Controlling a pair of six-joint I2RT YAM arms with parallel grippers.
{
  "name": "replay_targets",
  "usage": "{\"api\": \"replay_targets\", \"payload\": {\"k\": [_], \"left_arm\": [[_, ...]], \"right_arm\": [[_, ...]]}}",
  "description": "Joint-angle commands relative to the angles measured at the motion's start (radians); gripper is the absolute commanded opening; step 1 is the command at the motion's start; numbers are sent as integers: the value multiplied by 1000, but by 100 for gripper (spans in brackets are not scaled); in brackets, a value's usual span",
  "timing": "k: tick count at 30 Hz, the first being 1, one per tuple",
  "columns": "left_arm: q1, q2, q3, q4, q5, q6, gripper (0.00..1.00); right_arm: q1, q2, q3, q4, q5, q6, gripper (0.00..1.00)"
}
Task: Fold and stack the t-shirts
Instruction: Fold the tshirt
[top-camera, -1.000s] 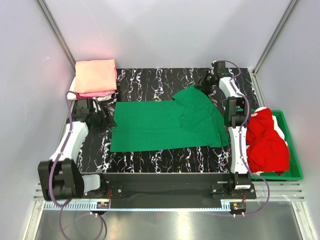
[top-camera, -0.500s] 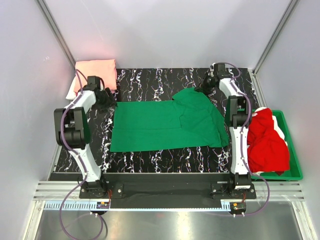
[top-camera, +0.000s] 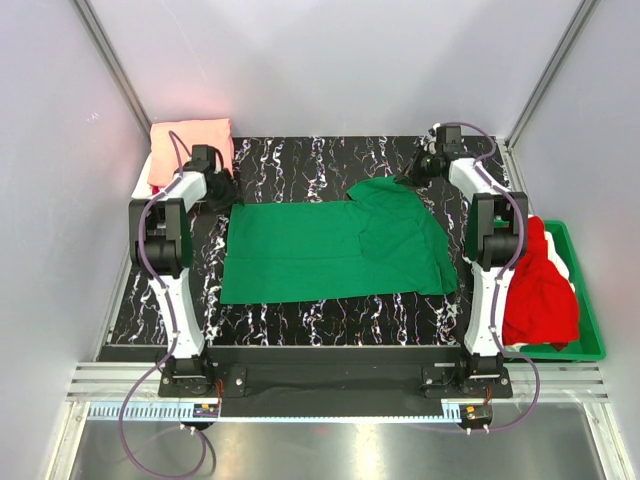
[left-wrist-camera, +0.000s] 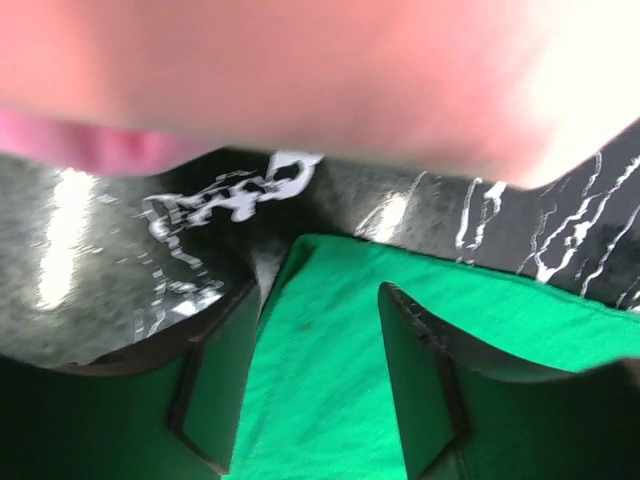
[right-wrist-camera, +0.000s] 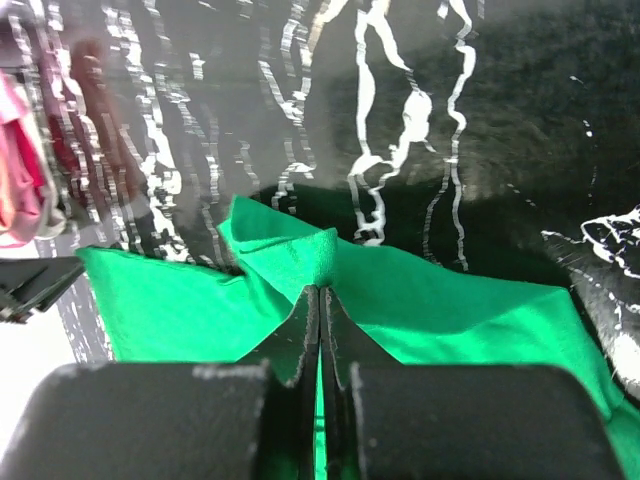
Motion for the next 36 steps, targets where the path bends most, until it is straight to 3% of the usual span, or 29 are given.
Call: {"api": "replay_targets", "payload": {"k": [1, 2, 6, 10, 22, 36], "left_arm": [[-21, 54, 34, 36, -8, -17, 52], [-23, 60, 43, 33, -8, -18, 49], [-32, 57, 40, 45, -5, -22, 18], [-30, 48, 46, 42, 2, -20, 0], [-32, -84, 45, 22, 35, 43, 0], [-30, -377, -211, 39, 99, 133, 0]], "right_arm": [[10, -79, -41, 70, 8, -9, 0], [10, -79, -45, 71, 6, -10, 0], [10, -78, -55, 70, 5, -12, 0], [7, -73, -44, 70, -3, -9, 0], [6, -150, -36, 36, -15, -9, 0], [1, -450, -352, 51, 5, -41, 0]]}}
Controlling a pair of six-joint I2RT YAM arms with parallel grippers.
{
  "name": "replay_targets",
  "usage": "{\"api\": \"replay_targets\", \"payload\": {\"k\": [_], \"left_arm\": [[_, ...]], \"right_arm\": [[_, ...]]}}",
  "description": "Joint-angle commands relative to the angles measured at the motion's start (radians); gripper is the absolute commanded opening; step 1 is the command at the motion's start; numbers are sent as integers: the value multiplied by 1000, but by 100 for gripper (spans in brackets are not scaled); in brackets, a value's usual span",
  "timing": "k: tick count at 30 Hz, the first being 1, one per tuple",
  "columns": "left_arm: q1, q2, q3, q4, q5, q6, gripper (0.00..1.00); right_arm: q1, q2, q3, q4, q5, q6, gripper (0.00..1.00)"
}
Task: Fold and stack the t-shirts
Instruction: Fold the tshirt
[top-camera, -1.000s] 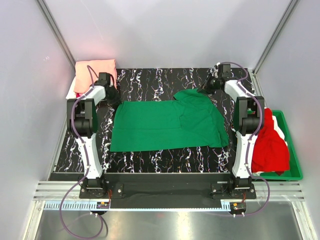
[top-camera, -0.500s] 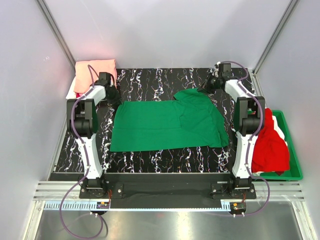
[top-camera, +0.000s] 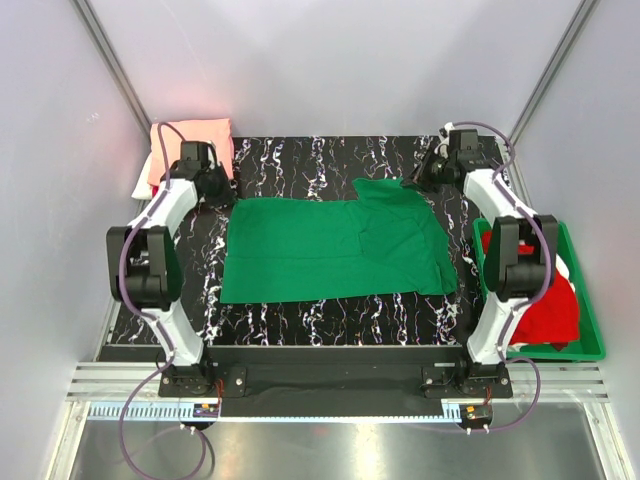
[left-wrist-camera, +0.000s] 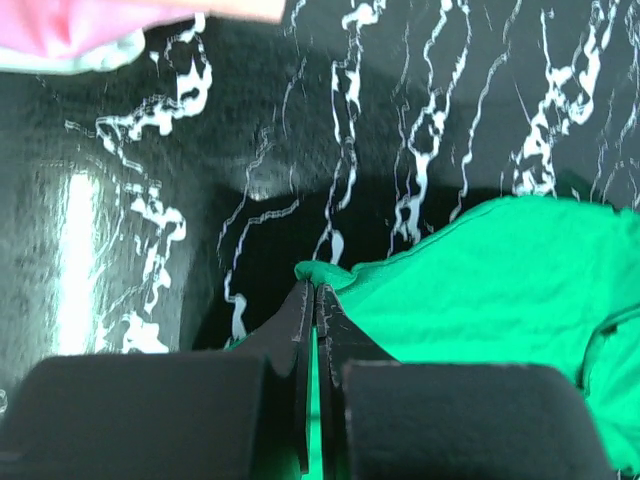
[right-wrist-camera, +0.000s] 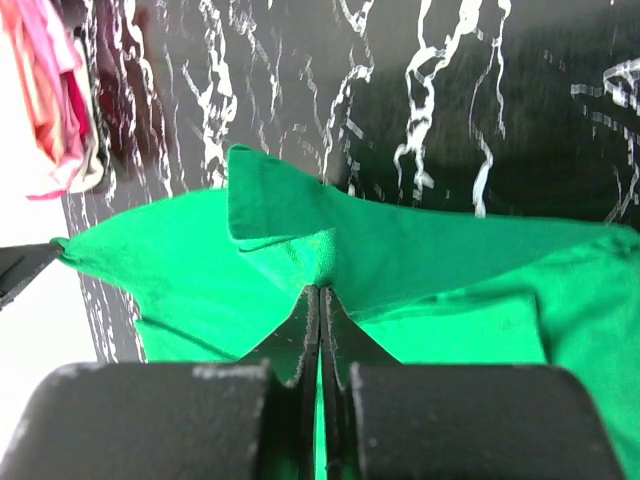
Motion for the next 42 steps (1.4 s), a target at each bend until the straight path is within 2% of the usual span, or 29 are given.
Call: {"api": "replay_targets", "payload": {"k": [1, 5, 11, 17, 26, 33, 36, 42], "left_arm": [[-1, -90, -63, 19, 30, 47, 0], [-1, -155, -127, 20, 42, 62, 0], [1, -253, -193, 2, 30, 81, 0], [9, -328, -258, -9, 28, 98, 0], [12, -448, -377, -6, -8, 151, 0], [13, -473, -405, -21, -22, 178, 0], [13, -468, -406, -30, -25, 176, 0], [15, -457, -411, -75, -86, 175, 0]], "right_arm": [[3, -117, -67, 16, 2, -38, 0], [-1, -240, -185, -3, 35, -55, 0], [-84, -396, -341, -3, 16, -47, 0], [-109, -493, -409, -47, 21, -73, 0], [-117, -626, -518, -67, 63, -18, 0], [-118, -703, -578, -90, 95, 8, 0], [-117, -738, -605, -110, 126, 25, 0], [-123, -832, -716, -169, 316, 144, 0]]}}
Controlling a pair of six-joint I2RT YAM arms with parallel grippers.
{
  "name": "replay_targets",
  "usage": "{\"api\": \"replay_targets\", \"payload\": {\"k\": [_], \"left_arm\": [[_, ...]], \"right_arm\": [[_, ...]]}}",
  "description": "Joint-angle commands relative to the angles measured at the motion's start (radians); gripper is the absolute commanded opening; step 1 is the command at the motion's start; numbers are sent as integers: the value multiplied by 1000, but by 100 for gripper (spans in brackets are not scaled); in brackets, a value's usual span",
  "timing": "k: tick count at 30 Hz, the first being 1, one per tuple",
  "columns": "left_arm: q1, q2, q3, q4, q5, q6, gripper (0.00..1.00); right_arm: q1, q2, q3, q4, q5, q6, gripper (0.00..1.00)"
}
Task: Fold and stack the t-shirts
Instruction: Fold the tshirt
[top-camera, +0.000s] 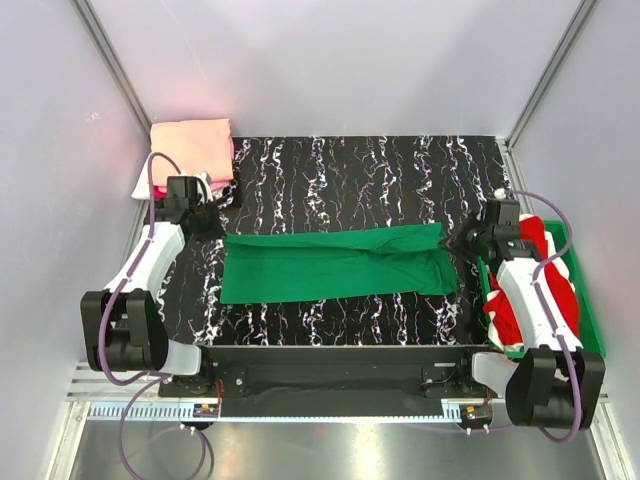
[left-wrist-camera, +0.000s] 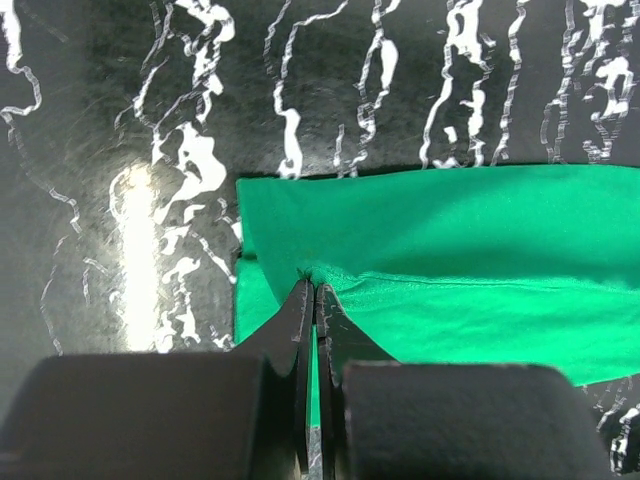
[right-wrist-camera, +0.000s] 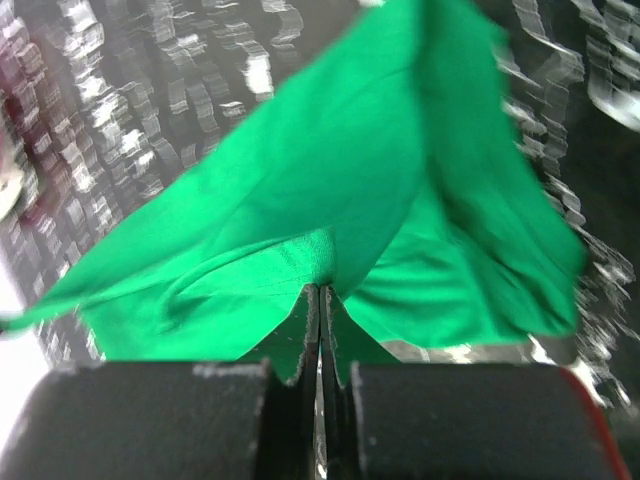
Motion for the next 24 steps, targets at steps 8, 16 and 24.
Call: {"api": "replay_targets", "payload": {"k": [8, 16, 24], "left_arm": [[10, -36, -40, -47, -196, 12, 54], [24, -84, -15, 10, -135, -17, 62], [-152, 192, 156, -16, -95, -35, 62]], "right_arm": [[-152, 12, -195, -26, 112, 192, 24], [-163, -51, -202, -27, 66, 178, 34], [36, -97, -277, 0, 54, 268, 34]]}}
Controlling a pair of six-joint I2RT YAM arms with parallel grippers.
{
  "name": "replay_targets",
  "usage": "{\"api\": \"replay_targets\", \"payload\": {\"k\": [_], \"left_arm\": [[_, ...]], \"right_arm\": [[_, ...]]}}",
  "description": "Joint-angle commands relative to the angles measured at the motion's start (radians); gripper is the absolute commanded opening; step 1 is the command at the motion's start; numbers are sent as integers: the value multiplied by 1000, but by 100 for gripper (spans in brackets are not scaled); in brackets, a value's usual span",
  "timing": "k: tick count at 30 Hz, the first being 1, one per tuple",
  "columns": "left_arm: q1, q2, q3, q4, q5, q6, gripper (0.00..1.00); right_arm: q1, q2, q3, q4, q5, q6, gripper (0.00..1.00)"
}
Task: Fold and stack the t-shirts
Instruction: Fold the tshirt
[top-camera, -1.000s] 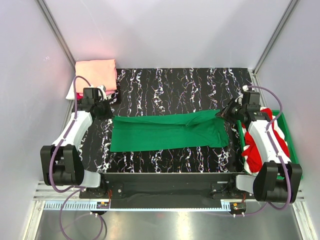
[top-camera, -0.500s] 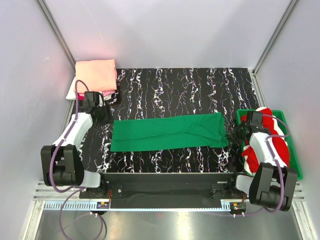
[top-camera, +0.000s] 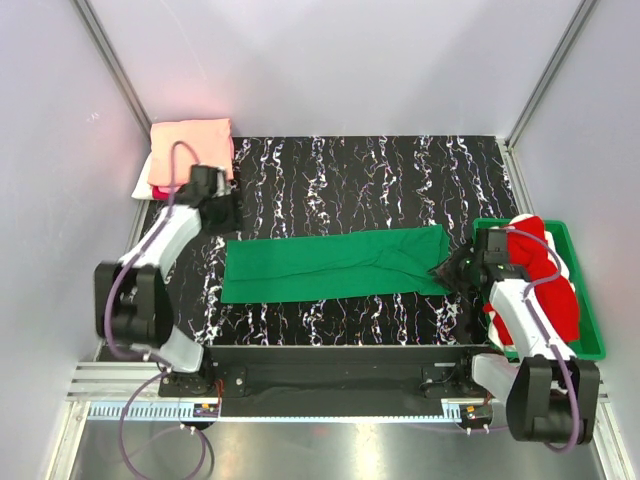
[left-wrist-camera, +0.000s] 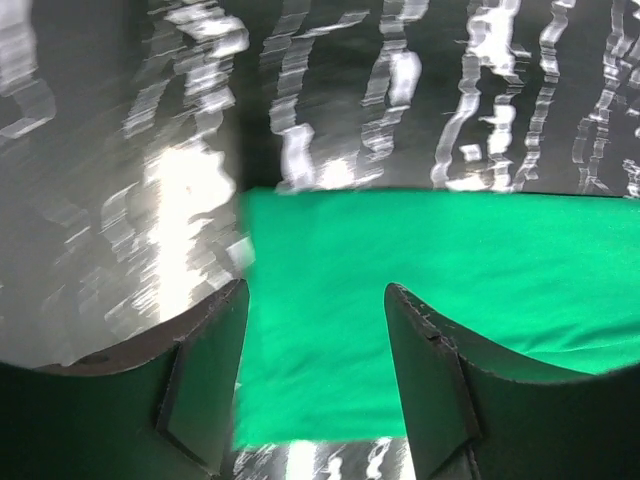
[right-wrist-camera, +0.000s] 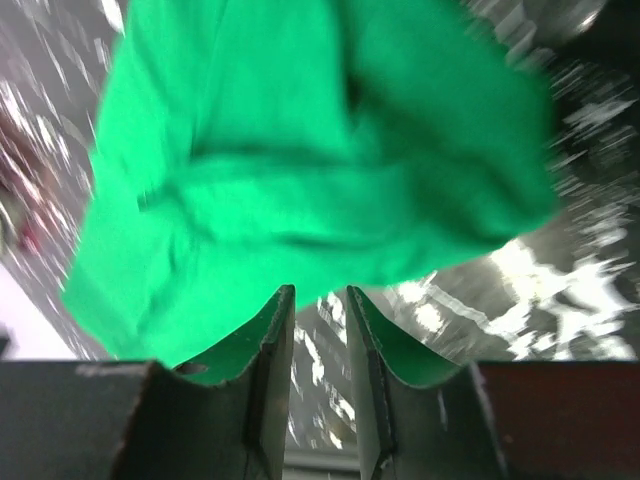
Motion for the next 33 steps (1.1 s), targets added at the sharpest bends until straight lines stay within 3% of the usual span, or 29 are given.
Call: {"api": "replay_targets", "payload": {"k": [1, 6, 14, 20, 28, 33], "left_arm": [[-102, 131, 122, 0, 9, -17, 61], [-148, 181, 110, 12, 32, -60, 57], [-156, -15, -15, -51, 39, -58, 57], [-156, -218, -126, -112, 19, -41, 58], [-156, -341, -201, -108, -44, -15, 60], [-156, -333, -195, -119, -91, -8, 59]], "right_arm": [[93, 17, -15, 12, 35, 62, 35], [97, 128, 93, 52, 9, 1, 49], [152, 513, 391, 54, 5, -131, 42], [169, 687, 480, 46, -1, -174, 37], [233, 620, 362, 89, -11, -143, 32], [270, 424, 301, 25, 43, -143, 31]]}}
